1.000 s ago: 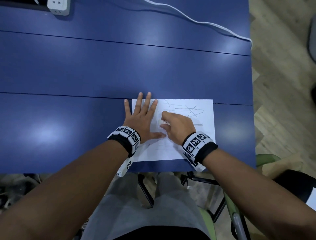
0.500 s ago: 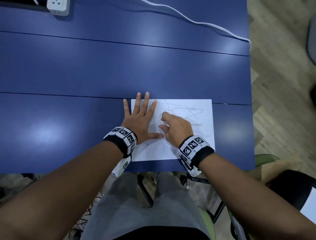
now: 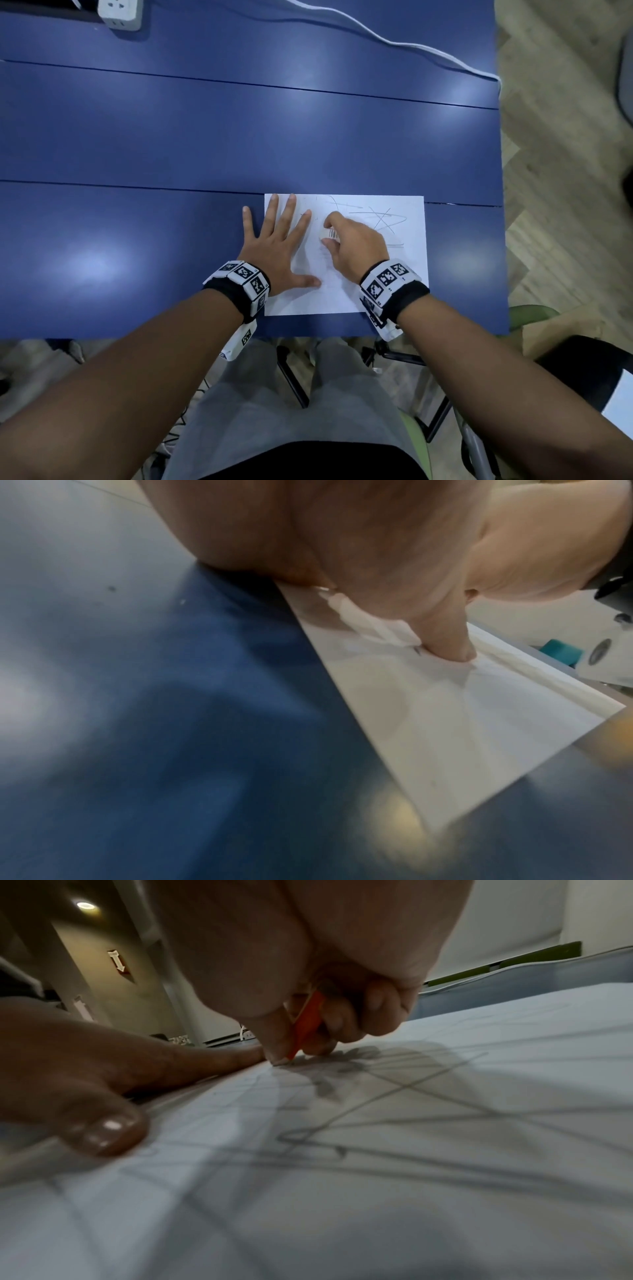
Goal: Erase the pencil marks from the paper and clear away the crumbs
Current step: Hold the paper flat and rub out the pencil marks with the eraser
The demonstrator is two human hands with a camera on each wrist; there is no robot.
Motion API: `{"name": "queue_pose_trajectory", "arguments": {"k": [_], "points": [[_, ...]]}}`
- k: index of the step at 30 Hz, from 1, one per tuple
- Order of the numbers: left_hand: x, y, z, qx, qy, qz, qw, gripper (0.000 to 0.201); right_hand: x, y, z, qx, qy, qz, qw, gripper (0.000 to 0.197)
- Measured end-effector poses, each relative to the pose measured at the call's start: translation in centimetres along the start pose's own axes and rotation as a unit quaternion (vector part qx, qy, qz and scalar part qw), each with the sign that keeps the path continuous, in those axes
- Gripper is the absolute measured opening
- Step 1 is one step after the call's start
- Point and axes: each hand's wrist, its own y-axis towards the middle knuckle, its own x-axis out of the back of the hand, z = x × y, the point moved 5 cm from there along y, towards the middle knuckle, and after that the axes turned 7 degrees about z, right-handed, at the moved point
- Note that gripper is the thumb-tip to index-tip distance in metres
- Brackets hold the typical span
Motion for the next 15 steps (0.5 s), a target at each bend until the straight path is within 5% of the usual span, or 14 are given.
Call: {"name": "queue_pose_trajectory", "arguments": {"k": [8,15], "points": [[0.0,-0.1,-0.2,0.005,0.011,0.006,1.000,0.127,-1.4,-1.0,0.7,0.062,-0.030,0.037,0.997,0.018],[0.1,-0.2,-0.2,0.007,0.017,0.012,1.000,0.126,-1.2,-0.8,0.4,0.043,-0.015,0.012,0.999,0.016]]}}
